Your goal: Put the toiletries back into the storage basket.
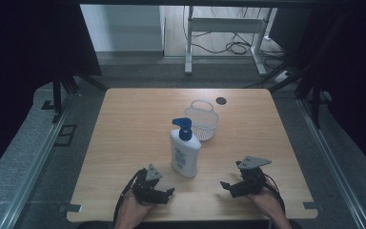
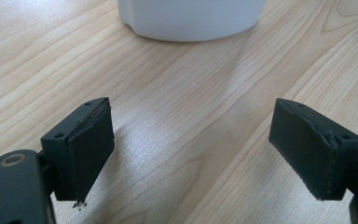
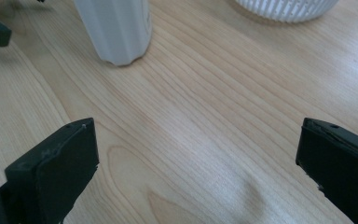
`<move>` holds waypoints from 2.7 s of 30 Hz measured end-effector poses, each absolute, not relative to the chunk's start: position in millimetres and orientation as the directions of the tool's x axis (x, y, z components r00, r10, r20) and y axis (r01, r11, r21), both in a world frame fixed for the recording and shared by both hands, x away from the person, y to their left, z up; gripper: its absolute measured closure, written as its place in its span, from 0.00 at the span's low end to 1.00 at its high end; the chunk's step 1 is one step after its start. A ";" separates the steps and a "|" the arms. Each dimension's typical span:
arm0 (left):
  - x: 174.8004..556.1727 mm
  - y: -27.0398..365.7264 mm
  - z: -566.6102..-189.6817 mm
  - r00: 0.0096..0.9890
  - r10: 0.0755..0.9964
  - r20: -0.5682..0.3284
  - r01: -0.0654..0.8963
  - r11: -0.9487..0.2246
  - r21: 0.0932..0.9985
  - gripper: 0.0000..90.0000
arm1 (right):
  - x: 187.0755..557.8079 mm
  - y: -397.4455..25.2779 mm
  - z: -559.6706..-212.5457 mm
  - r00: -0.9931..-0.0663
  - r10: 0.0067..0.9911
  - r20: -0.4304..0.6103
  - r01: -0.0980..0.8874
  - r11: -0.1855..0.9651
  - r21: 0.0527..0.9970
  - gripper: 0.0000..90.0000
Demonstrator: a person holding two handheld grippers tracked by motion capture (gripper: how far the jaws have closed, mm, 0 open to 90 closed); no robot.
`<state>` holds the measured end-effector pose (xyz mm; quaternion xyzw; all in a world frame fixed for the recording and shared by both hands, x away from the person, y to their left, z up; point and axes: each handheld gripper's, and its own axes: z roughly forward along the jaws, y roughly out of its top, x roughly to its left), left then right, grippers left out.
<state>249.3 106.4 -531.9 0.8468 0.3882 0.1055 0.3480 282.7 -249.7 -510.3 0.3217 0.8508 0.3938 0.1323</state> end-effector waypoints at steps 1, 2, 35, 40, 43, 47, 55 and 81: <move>249.1 106.7 -532.9 0.675 0.732 -0.090 0.585 -0.456 0.671 0.15 | 282.5 -248.8 -509.5 -0.760 0.649 0.033 0.442 0.479 0.758 0.00; 248.8 107.1 -533.8 0.673 0.734 -0.090 0.588 -0.457 0.668 0.15 | 282.5 -247.9 -508.7 -0.762 0.646 0.038 0.443 0.479 0.758 0.00; 244.2 106.9 -543.3 0.682 0.731 -0.027 0.542 -0.480 0.690 0.14 | 303.8 -207.6 -469.2 -0.829 0.559 -0.012 0.341 0.523 0.781 0.00; 244.3 106.9 -543.3 0.681 0.732 -0.028 0.542 -0.478 0.691 0.14 | 306.4 -198.5 -460.8 -0.843 0.538 -0.013 0.315 0.513 0.799 0.00; 244.5 106.8 -543.1 0.682 0.731 -0.025 0.542 -0.483 0.688 0.14 | 308.7 -194.4 -457.8 -0.848 0.529 0.003 0.314 0.499 0.807 0.00; 244.9 106.7 -542.9 0.684 0.730 -0.022 0.542 -0.487 0.685 0.14 | 311.2 -191.4 -456.8 -0.848 0.529 0.018 0.327 0.498 0.803 0.00; 245.2 105.4 -543.1 0.675 0.737 -0.024 0.546 -0.478 0.688 0.13 | 317.9 -182.0 -451.9 -0.850 0.524 0.049 0.346 0.487 0.802 0.00; 245.8 103.9 -543.1 0.669 0.743 -0.024 0.551 -0.474 0.687 0.13 | 328.7 -136.2 -434.0 -0.869 0.491 0.067 0.338 0.488 0.805 0.08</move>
